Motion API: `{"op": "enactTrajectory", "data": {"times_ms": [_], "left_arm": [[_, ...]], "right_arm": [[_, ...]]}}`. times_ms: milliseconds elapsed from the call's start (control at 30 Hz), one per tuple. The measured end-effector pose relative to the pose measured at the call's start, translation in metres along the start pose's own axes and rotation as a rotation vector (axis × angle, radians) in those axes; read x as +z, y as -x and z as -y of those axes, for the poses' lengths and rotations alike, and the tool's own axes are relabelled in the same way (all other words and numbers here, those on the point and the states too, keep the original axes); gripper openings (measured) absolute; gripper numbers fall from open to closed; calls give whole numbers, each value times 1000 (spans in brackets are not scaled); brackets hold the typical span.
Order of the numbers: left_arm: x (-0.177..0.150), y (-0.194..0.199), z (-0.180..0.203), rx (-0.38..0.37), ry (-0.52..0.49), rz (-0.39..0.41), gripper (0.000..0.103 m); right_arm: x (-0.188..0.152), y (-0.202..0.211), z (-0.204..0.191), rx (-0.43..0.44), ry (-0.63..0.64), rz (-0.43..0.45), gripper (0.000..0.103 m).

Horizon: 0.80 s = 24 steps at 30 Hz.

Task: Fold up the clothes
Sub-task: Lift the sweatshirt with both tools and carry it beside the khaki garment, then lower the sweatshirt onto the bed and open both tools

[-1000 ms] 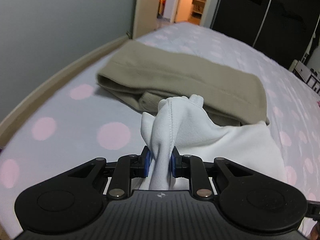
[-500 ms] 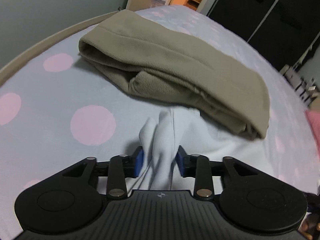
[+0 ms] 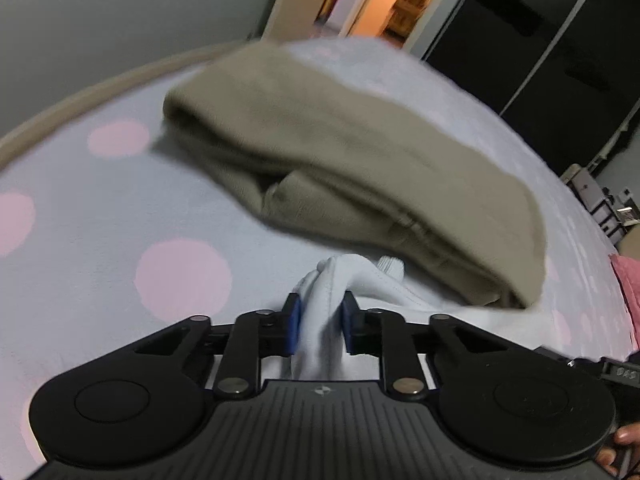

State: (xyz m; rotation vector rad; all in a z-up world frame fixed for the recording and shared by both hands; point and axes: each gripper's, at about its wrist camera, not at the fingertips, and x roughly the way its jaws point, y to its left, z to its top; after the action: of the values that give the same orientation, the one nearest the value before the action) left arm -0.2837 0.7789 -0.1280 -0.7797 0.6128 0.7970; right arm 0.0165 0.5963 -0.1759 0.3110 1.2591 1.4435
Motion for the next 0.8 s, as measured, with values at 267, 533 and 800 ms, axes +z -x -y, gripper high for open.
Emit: {"op": "enactTrajectory", "data": {"times_ms": [267,533,800], "left_arm": [[-1,-3,7,27,-50,44,14],[-3,-24,12,132,-65,-19,25],[-19,81,19,137,-130,135,23]], "right_arm": [[3,1,-61,-137,472,19,15],[1,-35,-48,-295,421,-54,25],[-18,26,-84,-360,612,57,40]]}}
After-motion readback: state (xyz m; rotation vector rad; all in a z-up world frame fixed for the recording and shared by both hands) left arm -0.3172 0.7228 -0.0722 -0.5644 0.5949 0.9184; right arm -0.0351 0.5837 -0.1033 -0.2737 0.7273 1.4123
